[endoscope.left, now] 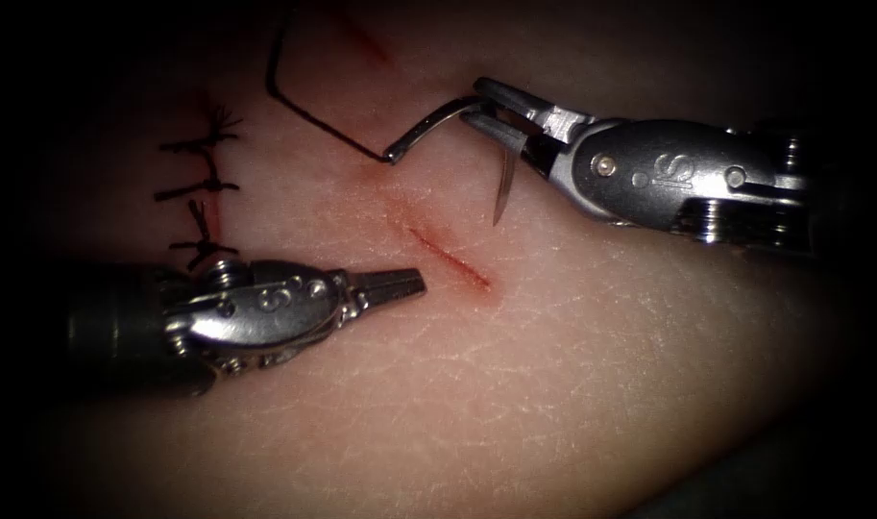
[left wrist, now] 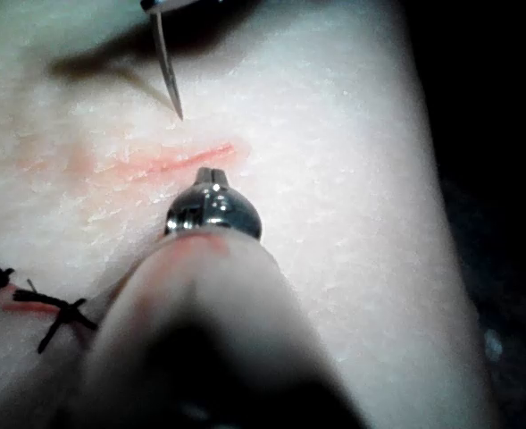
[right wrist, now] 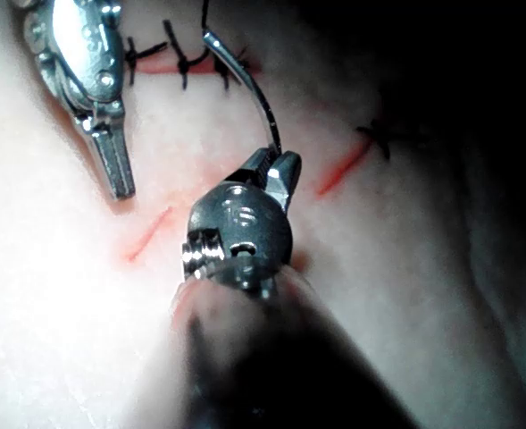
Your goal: Wound Closure
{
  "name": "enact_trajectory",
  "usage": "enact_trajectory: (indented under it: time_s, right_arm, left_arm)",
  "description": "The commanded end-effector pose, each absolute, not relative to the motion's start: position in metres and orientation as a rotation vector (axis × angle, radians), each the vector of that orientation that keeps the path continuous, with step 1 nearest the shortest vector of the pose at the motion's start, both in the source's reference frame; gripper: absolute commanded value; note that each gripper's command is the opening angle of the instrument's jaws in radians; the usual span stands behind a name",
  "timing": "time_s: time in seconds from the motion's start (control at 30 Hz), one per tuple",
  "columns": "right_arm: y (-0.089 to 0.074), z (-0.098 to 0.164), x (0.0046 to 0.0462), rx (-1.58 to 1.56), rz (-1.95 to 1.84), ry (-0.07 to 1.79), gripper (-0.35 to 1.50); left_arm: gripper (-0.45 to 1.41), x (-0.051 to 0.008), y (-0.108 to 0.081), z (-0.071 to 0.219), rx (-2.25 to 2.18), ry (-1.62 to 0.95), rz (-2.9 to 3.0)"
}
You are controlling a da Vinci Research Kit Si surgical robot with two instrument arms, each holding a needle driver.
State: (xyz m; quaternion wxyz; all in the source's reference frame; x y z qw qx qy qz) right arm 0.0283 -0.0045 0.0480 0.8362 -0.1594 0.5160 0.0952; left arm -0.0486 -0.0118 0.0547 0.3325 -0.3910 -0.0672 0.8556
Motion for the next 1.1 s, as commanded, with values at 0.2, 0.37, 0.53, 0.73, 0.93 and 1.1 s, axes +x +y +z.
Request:
enact_trajectory:
  time_s: [0.2, 0.37, 0.53, 0.73, 0.93, 1.1]
  right_arm:
    - [-0.0037, 0.0481, 0.0286, -0.347, 0.215, 1.107, -0.35]
    - [-0.0037, 0.0486, 0.0282, -0.354, 0.212, 1.108, -0.35]
    - [-0.0039, 0.0490, 0.0283, -0.359, 0.210, 1.108, -0.35]
    - [-0.0039, 0.0491, 0.0286, -0.360, 0.208, 1.116, -0.35]
    - [-0.0040, 0.0489, 0.0289, -0.361, 0.211, 1.135, -0.35]
    - [-0.0040, 0.0489, 0.0290, -0.362, 0.211, 1.135, -0.35]
  left_arm:
    - [-0.45, -0.0496, -0.0122, 0.0564, -1.036, -0.198, 2.251]
    - [-0.45, -0.0495, -0.0125, 0.0563, -1.041, -0.211, 2.254]
    - [-0.45, -0.0496, -0.0125, 0.0562, -1.041, -0.212, 2.253]
    - [-0.45, -0.0495, -0.0124, 0.0562, -1.042, -0.213, 2.253]
    - [-0.45, -0.0495, -0.0124, 0.0563, -1.039, -0.213, 2.256]
    - [-0.45, -0.0494, -0.0124, 0.0564, -1.040, -0.213, 2.257]
